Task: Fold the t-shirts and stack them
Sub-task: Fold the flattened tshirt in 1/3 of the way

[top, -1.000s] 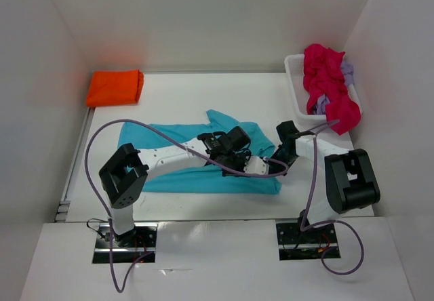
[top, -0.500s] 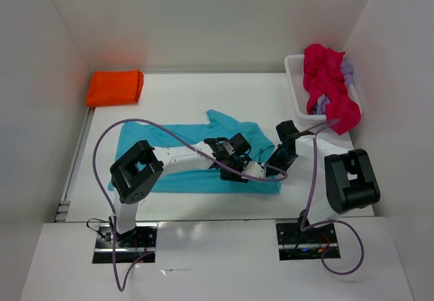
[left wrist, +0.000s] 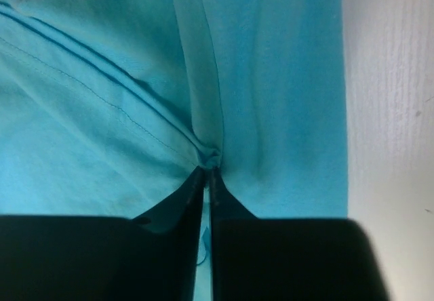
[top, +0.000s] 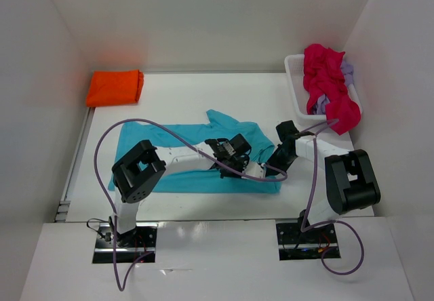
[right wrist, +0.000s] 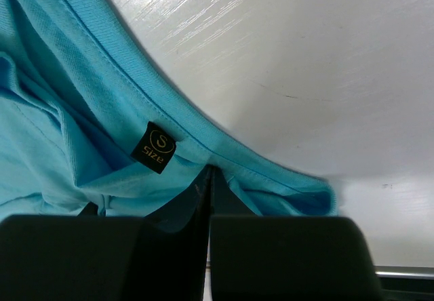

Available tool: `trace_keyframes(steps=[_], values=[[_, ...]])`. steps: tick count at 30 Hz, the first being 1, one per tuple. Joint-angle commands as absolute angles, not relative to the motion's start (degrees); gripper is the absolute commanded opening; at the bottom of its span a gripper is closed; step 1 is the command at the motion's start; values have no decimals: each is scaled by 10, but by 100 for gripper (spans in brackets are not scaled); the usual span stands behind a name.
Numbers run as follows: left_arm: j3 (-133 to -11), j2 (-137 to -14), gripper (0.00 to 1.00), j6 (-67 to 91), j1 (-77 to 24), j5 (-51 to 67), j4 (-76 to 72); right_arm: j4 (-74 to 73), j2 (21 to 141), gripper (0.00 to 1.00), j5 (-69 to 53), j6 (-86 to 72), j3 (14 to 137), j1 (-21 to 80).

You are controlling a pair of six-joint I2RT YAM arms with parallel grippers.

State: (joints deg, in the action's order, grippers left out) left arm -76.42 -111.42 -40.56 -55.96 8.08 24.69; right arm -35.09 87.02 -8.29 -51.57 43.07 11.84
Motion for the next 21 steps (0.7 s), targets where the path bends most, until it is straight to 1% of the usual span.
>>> trace_keyframes(steps=[1,3,6,8,13,21], values=[[-754,-1121,7,-415,-562,80,234,-308,874,0,-29,-512,415,117],[-749,-1121,0,-408,-562,63,228,-308,874,0,-29,-506,415,117],[-756,-1121,0,-389,-562,45,217,-308,874,0,-29,-506,415,117],[-767,-1115,0,-372,-544,40,217,-314,874,0,-24,-506,415,117],[-792,-1095,0,-287,-467,66,212,-319,874,0,-18,-506,415,117],[-809,-1113,0,-208,-417,100,213,-319,874,0,-12,-506,420,117]])
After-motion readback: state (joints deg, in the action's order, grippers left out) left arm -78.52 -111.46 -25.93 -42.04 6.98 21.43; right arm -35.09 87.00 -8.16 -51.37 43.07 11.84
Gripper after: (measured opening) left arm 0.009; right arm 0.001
